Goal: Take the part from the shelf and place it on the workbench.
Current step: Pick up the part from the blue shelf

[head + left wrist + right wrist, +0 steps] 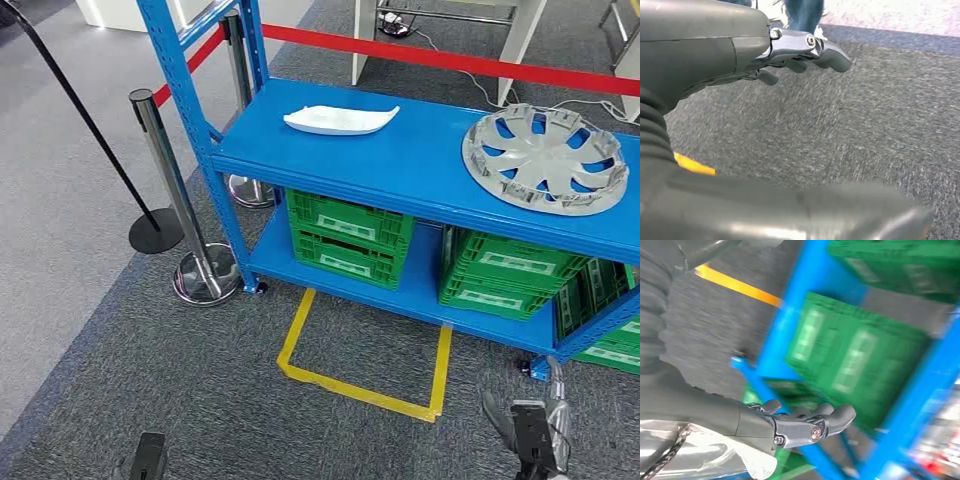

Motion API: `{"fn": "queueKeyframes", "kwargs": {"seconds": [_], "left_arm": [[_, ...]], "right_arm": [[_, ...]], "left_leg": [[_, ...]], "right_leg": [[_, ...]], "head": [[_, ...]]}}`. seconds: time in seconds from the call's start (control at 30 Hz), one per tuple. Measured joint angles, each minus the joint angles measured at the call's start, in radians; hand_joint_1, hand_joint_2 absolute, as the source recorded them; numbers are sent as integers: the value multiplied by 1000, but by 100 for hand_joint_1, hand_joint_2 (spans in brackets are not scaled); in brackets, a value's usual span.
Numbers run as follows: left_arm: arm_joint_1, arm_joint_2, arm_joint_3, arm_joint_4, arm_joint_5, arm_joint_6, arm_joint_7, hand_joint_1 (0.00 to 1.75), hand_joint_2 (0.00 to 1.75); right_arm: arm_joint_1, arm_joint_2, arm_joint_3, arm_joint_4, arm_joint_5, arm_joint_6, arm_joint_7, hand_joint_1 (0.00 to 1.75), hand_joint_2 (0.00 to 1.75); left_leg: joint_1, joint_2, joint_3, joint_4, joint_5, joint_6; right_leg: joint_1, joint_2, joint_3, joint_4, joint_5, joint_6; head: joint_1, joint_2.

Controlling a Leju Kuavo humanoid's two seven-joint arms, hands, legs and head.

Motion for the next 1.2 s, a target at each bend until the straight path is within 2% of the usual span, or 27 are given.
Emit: {"fn": "queueKeyframes", "kwargs": {"seconds": [0.07,0.33,0.63,0.97,1.2], "left_arm": [[-4,0,7,5,-14,4,-4,0,0],[-29,-2,56,41,-108,17,-39,0,0],[-53,-4,84,68,-187,-7,-74,0,0],[-72,-4,105,88,-253,-50,-105,0,0],[-77,-4,106,93,-265,-64,-107,0,0]], "right_arm": [[-10,-6,23,-24,11,-5,2,0,175],[-113,-71,218,-192,100,-22,42,0,175],[-286,-151,432,-287,213,13,123,0,175],[-478,-233,642,-326,337,88,222,0,175],[-646,-242,767,-253,414,186,298,0,175]], "left_leg": [[0,0,0,0,0,0],[0,0,0,0,0,0],[0,0,0,1,1,0],[0,0,0,1,1,1],[0,0,0,1,1,0]], "right_leg": [[0,0,0,0,0,0],[0,0,0,0,0,1],[0,0,0,0,1,1],[0,0,0,0,1,1],[0,0,0,0,2,2]], "head": [[0,0],[0,0],[0,0],[0,0],[0,0]]}}
